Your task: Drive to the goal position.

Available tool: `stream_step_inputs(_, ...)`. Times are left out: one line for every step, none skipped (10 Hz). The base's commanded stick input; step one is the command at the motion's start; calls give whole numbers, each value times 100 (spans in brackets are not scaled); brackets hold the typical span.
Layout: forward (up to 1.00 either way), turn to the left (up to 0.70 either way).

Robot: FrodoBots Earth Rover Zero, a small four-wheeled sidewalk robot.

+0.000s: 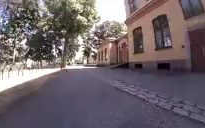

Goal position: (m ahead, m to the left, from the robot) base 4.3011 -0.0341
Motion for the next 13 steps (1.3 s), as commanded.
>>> stream_step_inputs(85, 0)
stream_step_inputs(85, 0)
stream_step_inputs(85, 0)
stream_step_inputs(85, 0)
stream_step_inputs(85, 0)
stream_step_inputs(85, 0)
stream_step_inputs(85, 0)
stream_step_inputs(85, 0)
stream_step_inputs(85, 0)
stream_step_inputs(85, 0)
stream_step_inputs(85, 0)
stream_step_inputs(85, 0)
stream_step_inputs(85, 0)
